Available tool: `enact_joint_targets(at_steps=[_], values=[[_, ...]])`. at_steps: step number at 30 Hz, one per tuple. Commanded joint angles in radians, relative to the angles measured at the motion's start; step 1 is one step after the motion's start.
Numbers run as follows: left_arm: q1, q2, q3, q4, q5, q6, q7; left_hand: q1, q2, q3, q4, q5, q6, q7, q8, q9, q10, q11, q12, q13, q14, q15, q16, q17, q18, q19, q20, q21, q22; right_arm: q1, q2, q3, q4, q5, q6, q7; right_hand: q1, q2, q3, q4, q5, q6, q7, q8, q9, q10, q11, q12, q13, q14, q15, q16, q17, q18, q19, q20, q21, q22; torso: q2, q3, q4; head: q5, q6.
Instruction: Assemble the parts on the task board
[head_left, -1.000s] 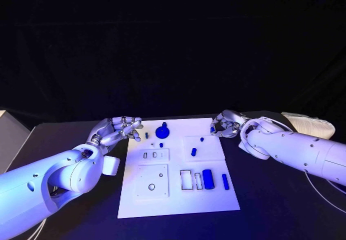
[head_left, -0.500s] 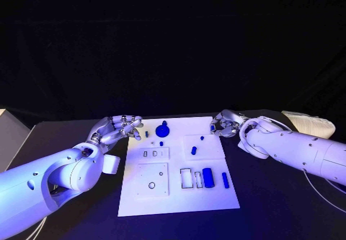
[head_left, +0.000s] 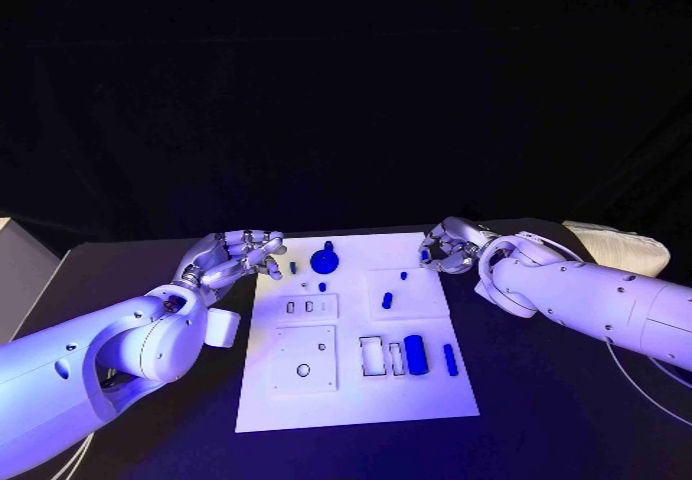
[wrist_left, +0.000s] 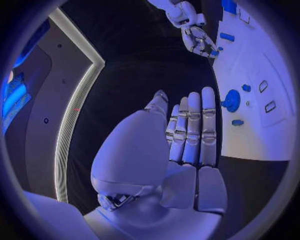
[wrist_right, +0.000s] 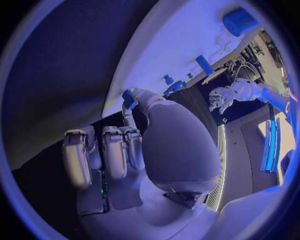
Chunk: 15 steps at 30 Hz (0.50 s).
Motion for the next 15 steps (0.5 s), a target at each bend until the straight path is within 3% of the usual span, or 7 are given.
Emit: enact_joint_targets(at_steps=[1, 9, 15], values=[[0.0, 0.002, 0.001, -0.001, -0.004, 0.017, 0.006, 0.001, -0.005, 0.006, 0.001, 0.006, -0.002, 0.002, 0.004, 0.001, -0.01, 0.001, 0.003, 0.001, -0.007, -0.001, 0.006, 0.002, 0.003, -0.008, 0.003, 0.007, 0.002, -0.001, -0.004, 0.001, 0.019, -0.014, -0.05, 0.007, 0.001, 0.013, 0.006, 0.0, 0.006, 0.008, 0.0, 0.006, 0.001, 0.105, -0.007, 0.002, 0.263, 0.104, -0.007, 0.004, 0.256, -0.007, 0.107, -0.007, 0.002, 0.263, -0.002, -0.0002, 0.0002, 0.0, 0.001], [0.0, 0.004, 0.001, -0.014, -0.003, 0.016, 0.005, 0.001, -0.005, 0.006, 0.001, 0.006, -0.002, 0.002, 0.004, 0.001, -0.01, 0.001, 0.003, 0.001, -0.007, -0.001, 0.006, 0.002, 0.003, -0.008, 0.003, 0.007, 0.002, 0.024, -0.021, 0.007, 0.1, -0.036, -0.089, -0.047, 0.003, 0.009, 0.008, -0.008, -0.003, 0.009, -0.001, 0.009, 0.003, 0.105, -0.009, 0.002, 0.263, 0.104, -0.007, 0.005, 0.257, -0.007, 0.107, -0.008, 0.002, 0.263, -0.007, -0.0021, -0.0011, 0.001, 0.004], [0.0, 0.01, 0.001, -0.028, -0.002, 0.017, 0.003, 0.001, -0.005, 0.007, 0.001, 0.006, -0.003, 0.002, 0.005, 0.002, -0.011, 0.001, 0.005, 0.002, -0.008, -0.001, 0.006, 0.002, 0.003, -0.009, 0.003, 0.008, 0.003, 0.041, -0.021, 0.009, 0.194, -0.038, -0.088, -0.083, -0.001, 0.007, 0.009, -0.008, -0.008, 0.007, 0.001, 0.01, 0.004, 0.105, -0.009, 0.002, 0.263, 0.104, -0.005, 0.004, 0.256, -0.007, 0.107, -0.007, 0.002, 0.263, -0.017, -0.0073, -0.0055, 0.012, -0.002]])
